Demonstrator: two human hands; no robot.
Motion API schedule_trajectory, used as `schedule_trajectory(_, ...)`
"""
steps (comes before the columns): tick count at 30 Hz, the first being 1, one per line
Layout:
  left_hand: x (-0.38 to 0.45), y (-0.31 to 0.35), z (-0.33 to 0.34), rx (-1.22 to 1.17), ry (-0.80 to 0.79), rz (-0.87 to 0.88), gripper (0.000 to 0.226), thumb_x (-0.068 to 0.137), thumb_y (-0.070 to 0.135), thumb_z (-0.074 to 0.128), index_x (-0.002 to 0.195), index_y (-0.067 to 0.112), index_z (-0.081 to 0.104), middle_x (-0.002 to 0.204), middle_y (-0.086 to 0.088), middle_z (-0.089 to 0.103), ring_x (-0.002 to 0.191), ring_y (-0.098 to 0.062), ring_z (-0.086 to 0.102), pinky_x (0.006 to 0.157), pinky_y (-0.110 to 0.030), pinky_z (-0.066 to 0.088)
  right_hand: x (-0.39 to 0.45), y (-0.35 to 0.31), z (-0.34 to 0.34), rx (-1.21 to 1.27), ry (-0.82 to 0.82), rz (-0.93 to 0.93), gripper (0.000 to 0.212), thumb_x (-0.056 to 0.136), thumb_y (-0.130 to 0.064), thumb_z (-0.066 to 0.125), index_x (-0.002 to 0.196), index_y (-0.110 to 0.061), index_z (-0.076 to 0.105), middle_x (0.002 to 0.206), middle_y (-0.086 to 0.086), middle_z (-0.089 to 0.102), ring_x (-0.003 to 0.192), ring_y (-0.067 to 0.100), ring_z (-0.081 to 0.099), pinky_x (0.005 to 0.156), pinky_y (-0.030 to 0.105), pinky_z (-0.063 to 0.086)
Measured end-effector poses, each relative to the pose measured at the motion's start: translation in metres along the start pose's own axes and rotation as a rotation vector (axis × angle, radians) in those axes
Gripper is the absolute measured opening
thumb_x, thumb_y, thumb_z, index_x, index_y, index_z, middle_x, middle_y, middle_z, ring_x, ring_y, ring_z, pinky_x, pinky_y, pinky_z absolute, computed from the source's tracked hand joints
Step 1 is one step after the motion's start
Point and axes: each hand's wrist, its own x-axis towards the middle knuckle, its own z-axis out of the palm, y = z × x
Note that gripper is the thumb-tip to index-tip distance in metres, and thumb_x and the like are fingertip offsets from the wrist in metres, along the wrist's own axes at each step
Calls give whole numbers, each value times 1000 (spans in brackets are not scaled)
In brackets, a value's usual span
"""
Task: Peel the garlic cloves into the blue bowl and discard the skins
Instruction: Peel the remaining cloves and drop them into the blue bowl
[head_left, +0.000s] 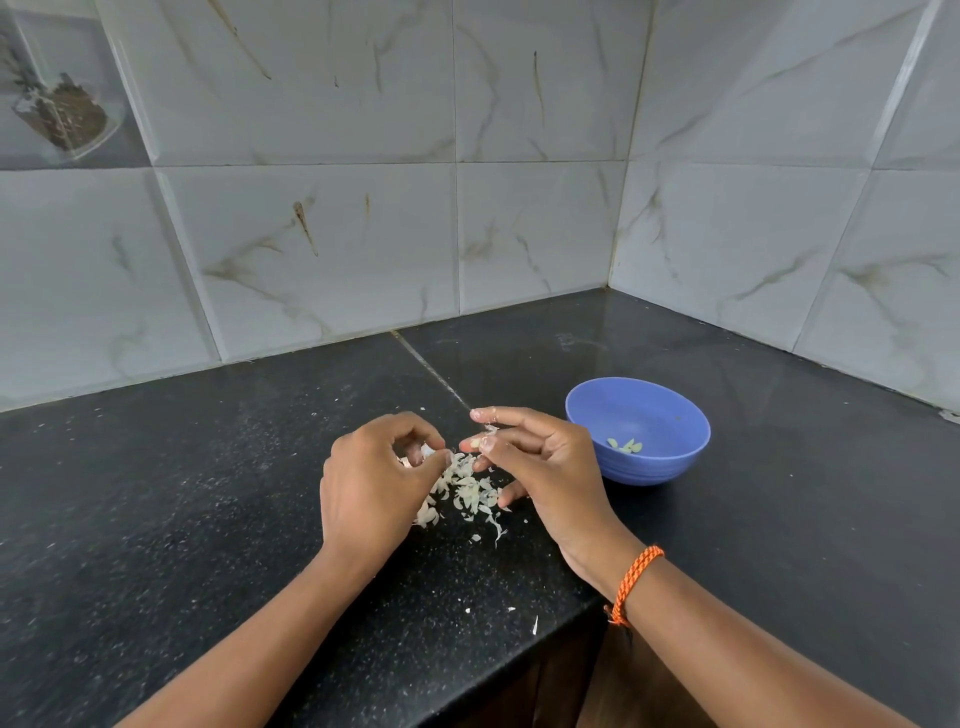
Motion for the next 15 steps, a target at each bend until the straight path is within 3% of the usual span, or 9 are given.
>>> schedule_trajectory(3,0,1,1,-208,-87,-2,28,87,14,87,96,32,67,86,12,72,54,-14,70,62,-37,59,0,1,1,-16,25,2,25,98,-7,75,119,-20,78,99,4,83,94,27,78,54,28,59)
schedule_trajectory(7,-3,7,1,-488,-203,30,42,89,2,84,120,27,73,103,1,78,80,-24,79,78,-40,66,1,3,1,-31,68,-3,24,94,-6,79,114,-18,78,95,5,82,89,29,77,55,29,57)
schedule_trajectory(15,-6,10,4,-580,-179,0,37,86,4,88,117,19,75,96,-3,83,87,-22,82,82,-34,66,5,10,4,56,107,23,33,88,-3,83,115,-13,67,93,10,80,83,26,73,57,31,53)
